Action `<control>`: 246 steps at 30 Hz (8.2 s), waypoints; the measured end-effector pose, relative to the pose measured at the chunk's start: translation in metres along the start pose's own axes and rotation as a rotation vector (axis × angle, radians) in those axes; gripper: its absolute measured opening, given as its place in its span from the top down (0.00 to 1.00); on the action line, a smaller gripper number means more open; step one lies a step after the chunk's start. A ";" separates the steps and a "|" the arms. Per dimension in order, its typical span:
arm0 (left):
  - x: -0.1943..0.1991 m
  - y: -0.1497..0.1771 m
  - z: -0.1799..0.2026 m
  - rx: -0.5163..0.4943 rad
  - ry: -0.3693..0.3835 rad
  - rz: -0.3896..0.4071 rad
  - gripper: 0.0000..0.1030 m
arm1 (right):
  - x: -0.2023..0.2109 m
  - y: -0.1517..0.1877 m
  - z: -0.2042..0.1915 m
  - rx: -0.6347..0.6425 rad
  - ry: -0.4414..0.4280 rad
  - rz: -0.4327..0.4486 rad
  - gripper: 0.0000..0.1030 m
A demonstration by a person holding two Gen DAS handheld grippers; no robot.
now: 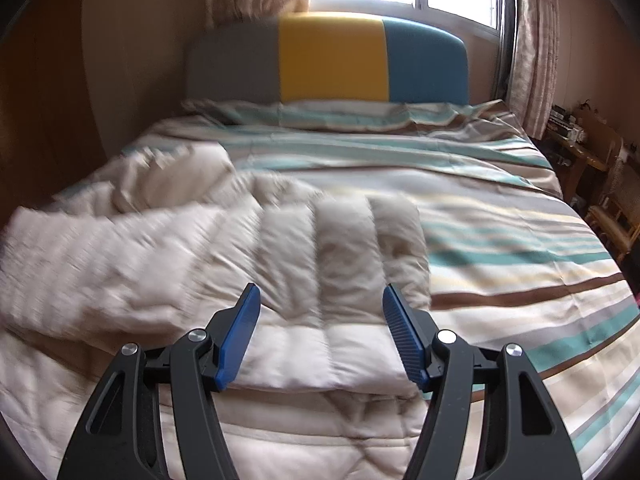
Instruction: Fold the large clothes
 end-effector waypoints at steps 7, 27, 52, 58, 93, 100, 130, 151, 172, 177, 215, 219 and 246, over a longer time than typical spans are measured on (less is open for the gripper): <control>-0.043 0.003 -0.011 0.025 0.045 -0.073 0.53 | -0.005 -0.017 -0.077 0.097 -0.198 -0.008 0.48; -0.084 0.031 0.039 -0.199 -0.034 -0.176 0.43 | -0.109 -0.001 -0.108 0.180 -0.115 -0.105 0.61; -0.111 0.034 0.100 -0.133 0.173 -0.242 0.20 | -0.103 0.007 -0.114 0.204 -0.092 -0.093 0.60; -0.067 0.033 0.096 -0.224 0.094 -0.209 0.08 | -0.084 -0.004 -0.103 0.164 -0.174 -0.104 0.45; 0.027 -0.036 0.010 -0.152 -0.026 0.078 0.03 | 0.031 -0.074 -0.016 0.082 -0.056 0.105 0.29; 0.090 0.041 -0.014 -0.140 -0.018 0.061 0.03 | 0.080 0.002 0.010 0.073 -0.109 0.022 0.30; 0.178 0.237 -0.033 -0.210 0.079 -0.007 0.35 | 0.174 0.230 0.083 0.062 -0.120 -0.129 0.57; 0.221 0.155 -0.025 -0.103 0.150 0.196 1.00 | 0.197 0.148 0.057 0.051 -0.236 0.036 0.84; 0.174 0.233 -0.054 -0.066 0.204 -0.170 0.28 | 0.184 0.154 0.055 0.034 -0.243 0.012 0.84; 0.181 0.240 -0.050 -0.064 0.278 -0.227 0.63 | 0.183 0.156 0.056 0.017 -0.244 0.010 0.84; -0.032 -0.007 0.020 0.157 0.273 -0.128 0.77 | -0.028 -0.014 0.096 -0.489 -0.303 -0.101 0.62; -0.036 -0.013 0.007 0.235 0.304 -0.106 0.32 | -0.025 -0.013 0.121 -0.553 -0.221 0.018 0.11; -0.049 0.060 0.020 0.019 0.464 -0.367 0.51 | -0.047 0.044 0.102 -0.382 -0.432 -0.294 0.48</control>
Point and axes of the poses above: each gripper's, at about its wrist camera, not at the fingertips, and x roughly against the way its jaws point, z to its right, y to its underside, the point moved 5 cm from there along -x, roughly the way its jaws point, and after that the axes turned 3 degrees about y, right-handed, at the moved point
